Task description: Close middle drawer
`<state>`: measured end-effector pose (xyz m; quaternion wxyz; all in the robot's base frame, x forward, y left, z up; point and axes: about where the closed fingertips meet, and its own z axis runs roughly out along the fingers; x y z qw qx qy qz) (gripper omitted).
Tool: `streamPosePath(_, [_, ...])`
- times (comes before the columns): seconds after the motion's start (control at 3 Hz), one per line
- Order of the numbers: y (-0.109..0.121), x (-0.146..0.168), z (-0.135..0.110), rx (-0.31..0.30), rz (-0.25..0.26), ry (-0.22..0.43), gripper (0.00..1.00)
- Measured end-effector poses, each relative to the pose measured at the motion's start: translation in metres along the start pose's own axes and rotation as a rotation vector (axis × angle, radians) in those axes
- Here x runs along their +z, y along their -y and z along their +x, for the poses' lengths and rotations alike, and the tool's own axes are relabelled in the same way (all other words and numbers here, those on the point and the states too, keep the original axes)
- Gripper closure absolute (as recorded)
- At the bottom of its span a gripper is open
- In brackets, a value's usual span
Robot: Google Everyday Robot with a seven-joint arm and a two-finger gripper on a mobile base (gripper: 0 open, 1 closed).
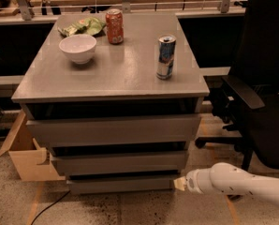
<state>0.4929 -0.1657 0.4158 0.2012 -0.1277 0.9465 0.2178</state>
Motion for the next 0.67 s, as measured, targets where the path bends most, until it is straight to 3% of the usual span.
streamPosePath(0.67, [0.031, -0.025, 0.037, 0.084, 0.027, -0.071, 1.00])
